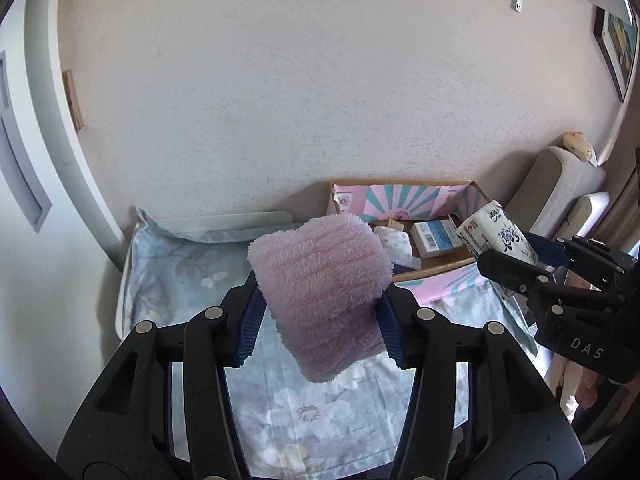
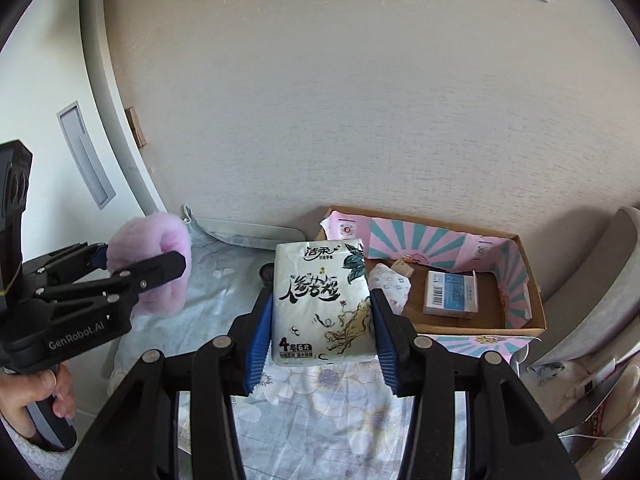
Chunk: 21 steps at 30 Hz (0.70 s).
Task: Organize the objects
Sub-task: 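Carry the pink sock and tissue pack over the striped box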
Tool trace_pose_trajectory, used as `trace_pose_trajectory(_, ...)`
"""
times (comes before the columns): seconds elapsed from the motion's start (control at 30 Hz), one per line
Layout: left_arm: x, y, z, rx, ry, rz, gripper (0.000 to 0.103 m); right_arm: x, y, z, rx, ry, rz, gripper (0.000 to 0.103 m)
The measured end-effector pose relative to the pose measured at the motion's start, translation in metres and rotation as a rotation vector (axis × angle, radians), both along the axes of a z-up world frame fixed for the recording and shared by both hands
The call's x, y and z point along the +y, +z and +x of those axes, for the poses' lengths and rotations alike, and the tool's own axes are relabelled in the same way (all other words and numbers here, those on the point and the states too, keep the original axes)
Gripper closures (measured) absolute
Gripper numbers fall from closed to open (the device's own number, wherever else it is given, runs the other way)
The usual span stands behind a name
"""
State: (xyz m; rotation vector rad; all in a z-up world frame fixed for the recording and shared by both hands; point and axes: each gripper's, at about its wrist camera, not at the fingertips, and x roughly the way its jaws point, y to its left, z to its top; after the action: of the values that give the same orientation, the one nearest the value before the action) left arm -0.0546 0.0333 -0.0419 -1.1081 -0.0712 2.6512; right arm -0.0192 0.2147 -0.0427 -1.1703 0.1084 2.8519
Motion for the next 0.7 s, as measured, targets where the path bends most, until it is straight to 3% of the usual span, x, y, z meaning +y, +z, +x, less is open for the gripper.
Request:
trace_pose_trajectory(0.3, 0.029, 0.002, 0.002, 0.008, -0.024, -0.013, 0.056, 0.024, -0.007, 0.009, -0.003, -0.042, -0.01, 0.06)
trace_pose_trajectory(0.7, 0.091, 0.0, -0.004, 0.013, -0.072, 0.0, 0.056, 0.09, -0.003, 0.028, -0.006, -0.148, -0.016, 0.06)
